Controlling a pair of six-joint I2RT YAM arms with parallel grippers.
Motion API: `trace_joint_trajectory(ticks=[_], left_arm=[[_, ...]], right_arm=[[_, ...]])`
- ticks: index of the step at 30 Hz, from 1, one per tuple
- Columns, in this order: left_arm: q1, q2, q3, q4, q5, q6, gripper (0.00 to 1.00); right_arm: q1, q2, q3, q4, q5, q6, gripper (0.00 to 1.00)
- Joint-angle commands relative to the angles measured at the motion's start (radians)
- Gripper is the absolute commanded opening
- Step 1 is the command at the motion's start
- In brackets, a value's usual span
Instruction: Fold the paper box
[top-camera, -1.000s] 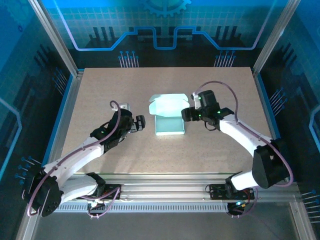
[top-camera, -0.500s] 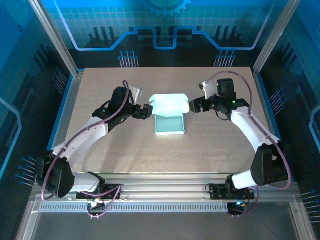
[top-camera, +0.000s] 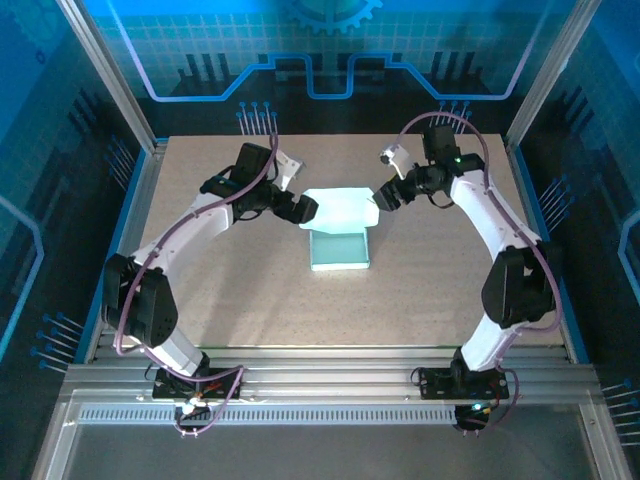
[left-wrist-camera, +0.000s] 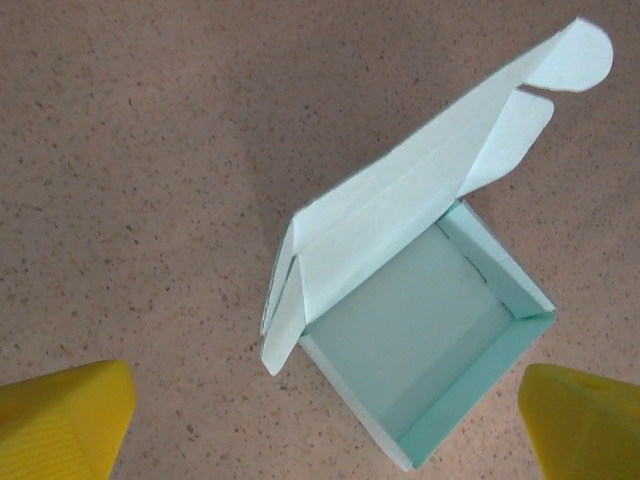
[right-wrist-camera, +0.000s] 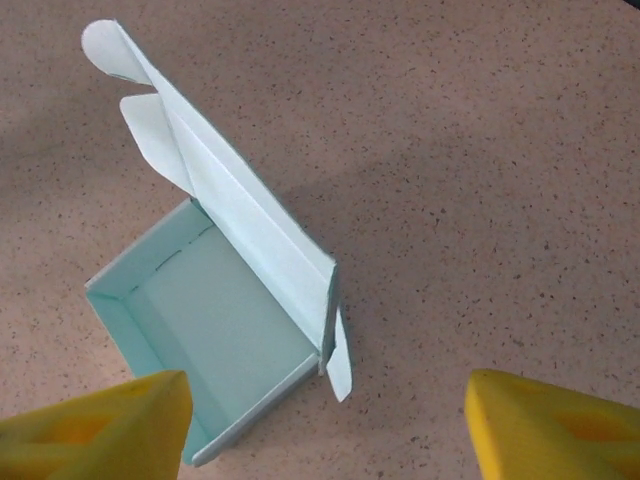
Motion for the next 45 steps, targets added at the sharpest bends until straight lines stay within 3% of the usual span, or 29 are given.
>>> trace_joint_trajectory(ticks=[1,7,14,18,24,37,45], left_arm=[[0.029,0.009,0.027,-0.069,0.072,0.018,0.99],[0.083,-0.028,-0.025,-0.024,0.174,-0.079,0.99],[0.085,-0.062,-0.074,-0.018,0.155,-0.087,0.99],[0.085,-0.073,-0.093,-0.021,0.157,-0.084,0.99],[0.086,-0.079,-0.101,-0.010,0.160,-0.083,0.99],[0.084,-0.075,-0.110,0.005,0.173,-0.088,0.99],[0.084,-0.064,-0.105,0.041,0.227,-0.044,0.99]], right_arm=[[0.016,0.062,0.063,-0.104,-0.024,-0.097,0.70],[0.021,0.177,0.180,-0.186,-0.097,-0.144,0.59],[0.044,0.299,0.270,-0.262,-0.042,-0.188,0.53],[0.048,0.326,0.263,-0.253,-0.042,-0.210,0.37],[0.047,0.318,0.271,-0.277,-0.082,-0.224,0.33],[0.049,0.297,0.286,-0.331,-0.090,-0.240,0.01],[0.065,0.266,0.255,-0.310,-0.047,-0.248,0.00]])
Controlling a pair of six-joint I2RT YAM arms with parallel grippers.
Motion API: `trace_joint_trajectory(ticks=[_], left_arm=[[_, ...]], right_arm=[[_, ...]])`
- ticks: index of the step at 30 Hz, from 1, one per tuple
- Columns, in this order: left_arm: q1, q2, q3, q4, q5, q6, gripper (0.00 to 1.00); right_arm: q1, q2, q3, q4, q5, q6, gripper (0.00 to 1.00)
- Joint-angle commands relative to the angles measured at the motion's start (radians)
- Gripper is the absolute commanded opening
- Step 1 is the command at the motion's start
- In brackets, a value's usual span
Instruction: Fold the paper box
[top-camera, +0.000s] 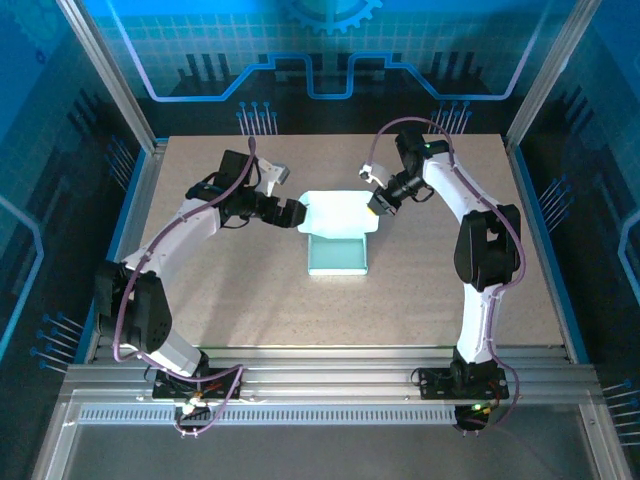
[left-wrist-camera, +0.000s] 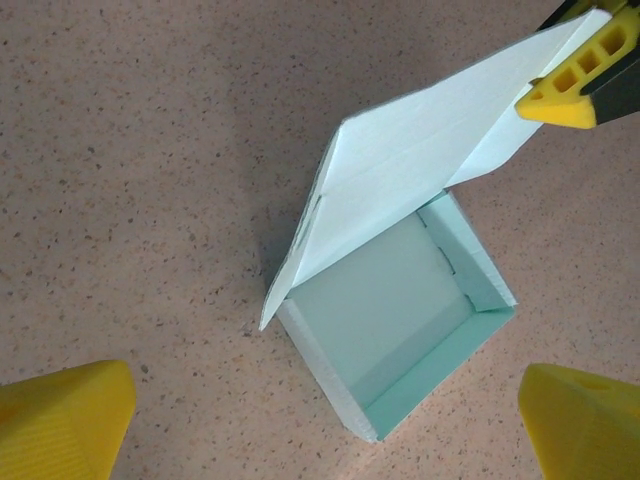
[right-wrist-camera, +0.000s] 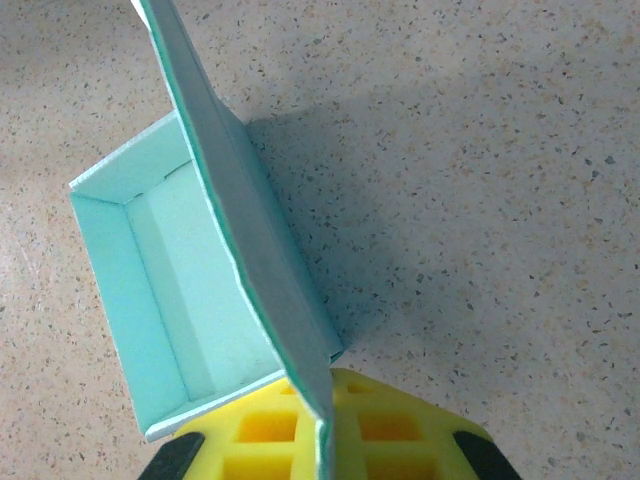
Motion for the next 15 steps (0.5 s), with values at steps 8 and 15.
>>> trace_joint_trajectory(ticks=[8,15], left_arm=[[-0.015,0.110,0.150,-0.117,0.099,0.251,0.94],[-0.015,0.246,0.296,-0.221,0.092,0.271,0.67]], right_arm=[[0.037,-0.083,-0.014,-0.017,0.001,-0.021,0.00],[0.037,-0.084,-0.017,-0.026,0.004,-0.022,0.00]])
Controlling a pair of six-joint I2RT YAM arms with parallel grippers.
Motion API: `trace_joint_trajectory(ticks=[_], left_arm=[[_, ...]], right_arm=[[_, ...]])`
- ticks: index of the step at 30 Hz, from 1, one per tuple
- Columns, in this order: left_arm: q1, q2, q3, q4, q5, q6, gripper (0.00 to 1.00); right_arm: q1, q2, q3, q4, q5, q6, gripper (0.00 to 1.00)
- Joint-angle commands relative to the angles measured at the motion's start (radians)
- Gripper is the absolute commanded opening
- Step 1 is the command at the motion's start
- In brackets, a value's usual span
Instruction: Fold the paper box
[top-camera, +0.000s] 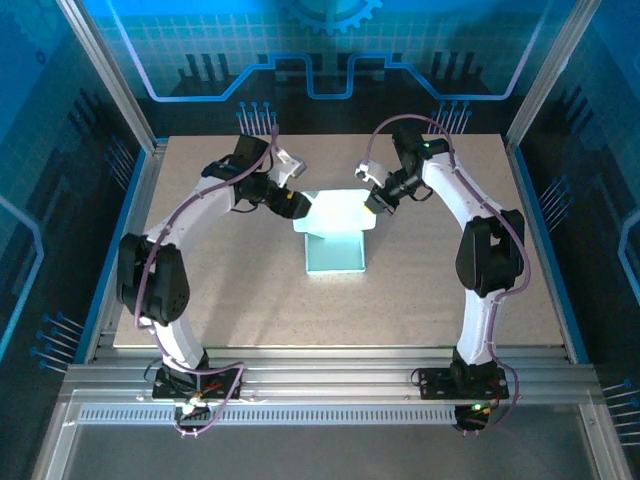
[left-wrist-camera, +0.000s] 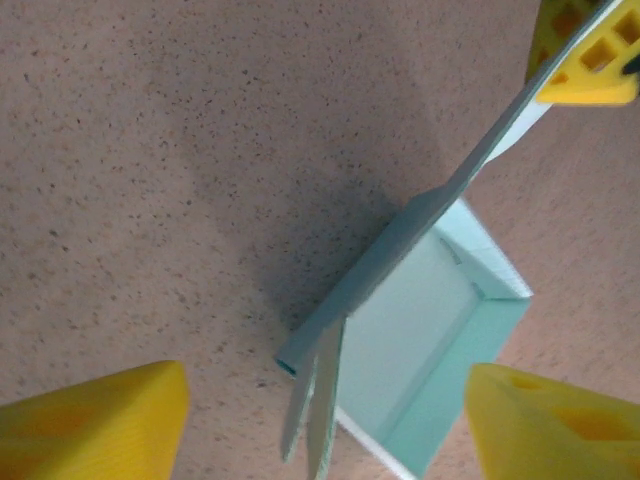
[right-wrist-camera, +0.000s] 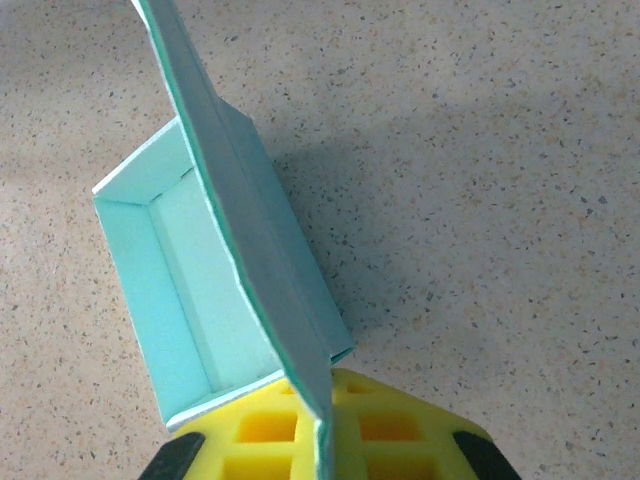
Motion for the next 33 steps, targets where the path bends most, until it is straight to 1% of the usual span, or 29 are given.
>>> trace_joint_trajectory(ticks=[1,3,5,6,8,12,18,19,27,29,33], left_arm=[[-0.005,0.042,0.064,-0.095,0.035,0.036,0.62],[-0.010,0.048,0.071,-0.104,0.033,0.039,0.54],[-0.016,0.049,0.066,-0.099,0.022,0.044,0.51],[-0.018,0.048,0.064,-0.098,0.012,0.045,0.47],[-0.024,0.054,0.063,-0.098,-0.008,0.048,0.46],[-0.027,0.065,0.066,-0.095,-0.023,0.042,0.34],[-0.028,0.077,0.081,-0.120,-0.022,0.043,0.26],[-0.028,0.077,0.079,-0.122,-0.023,0.043,0.23],[-0.030,0.077,0.063,-0.112,-0.036,0.033,0.22],[-0.031,0.075,0.064,-0.112,-0.041,0.032,0.12],[-0.033,0.072,0.065,-0.108,-0.045,0.026,0.02]], right_arm=[[0.010,-0.031,-0.011,-0.025,-0.004,-0.009,0.00],[0.009,-0.030,-0.009,-0.025,0.000,-0.008,0.00],[0.010,-0.030,-0.006,-0.026,0.001,-0.009,0.00],[0.009,-0.029,-0.005,-0.026,0.001,-0.007,0.00],[0.009,-0.029,-0.004,-0.026,0.000,-0.007,0.00],[0.010,-0.034,-0.008,-0.025,0.001,-0.005,0.00],[0.008,-0.041,-0.008,-0.023,0.000,-0.004,0.00],[0.008,-0.042,-0.007,-0.024,0.000,-0.005,0.00],[0.010,-0.048,-0.008,-0.023,-0.003,-0.002,0.00],[0.010,-0.050,-0.008,-0.023,-0.003,-0.002,0.00],[0.012,-0.051,-0.009,-0.022,0.003,0.002,0.00]])
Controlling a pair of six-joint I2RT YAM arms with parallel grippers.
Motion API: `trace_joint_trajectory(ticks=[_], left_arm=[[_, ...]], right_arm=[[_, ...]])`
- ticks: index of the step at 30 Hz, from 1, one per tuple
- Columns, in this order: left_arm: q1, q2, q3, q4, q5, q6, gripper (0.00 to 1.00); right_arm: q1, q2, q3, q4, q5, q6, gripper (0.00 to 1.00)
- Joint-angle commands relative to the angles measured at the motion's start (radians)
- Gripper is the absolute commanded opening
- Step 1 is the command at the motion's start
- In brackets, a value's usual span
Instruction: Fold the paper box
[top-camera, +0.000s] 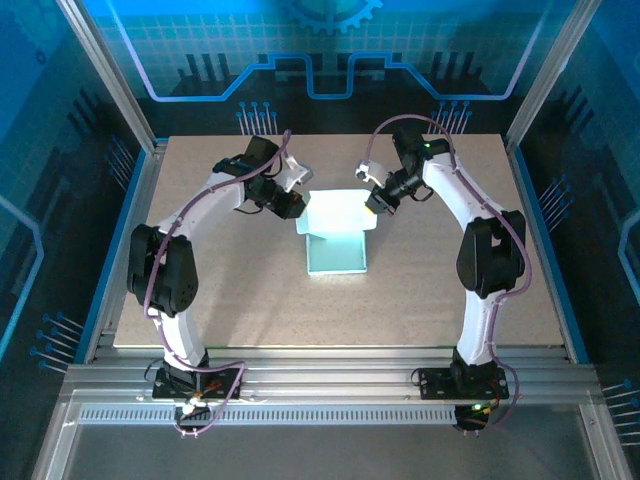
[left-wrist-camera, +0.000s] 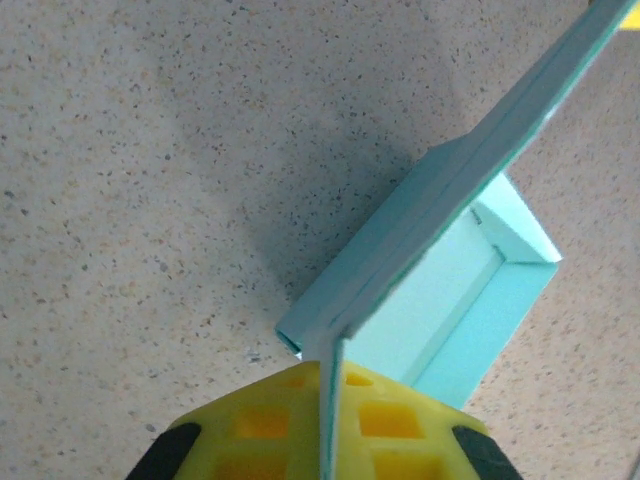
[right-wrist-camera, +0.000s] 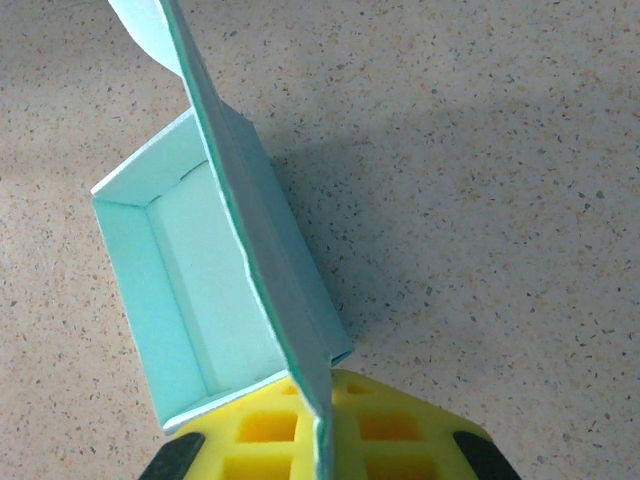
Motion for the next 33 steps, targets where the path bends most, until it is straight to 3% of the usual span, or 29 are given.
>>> trace_joint_trajectory(ticks=[1,8,16,24,33], left_arm=[[-0.005,0.007,0.015,-0.010,-0.007,-0.004,0.00],[-0.027,-0.013,-0.012,0.043,-0.066,-0.097,0.00],[-0.061,-0.068,-0.115,0.263,-0.159,-0.324,0.00],[-0.186,-0.106,-0.168,0.408,-0.412,-0.337,0.00],[-0.236,-0.139,-0.232,0.601,-0.488,-0.448,0.00]], right_arm=[[0.011,-0.041,-0.006,-0.019,-0.006,0.004,0.00],[0.044,-0.067,-0.026,0.050,0.184,0.123,0.00],[0.091,-0.148,-0.163,0.220,0.375,0.397,0.00],[0.160,-0.278,-0.358,0.423,0.587,0.680,0.00],[0.219,-0.363,-0.486,0.564,0.799,0.917,0.00]])
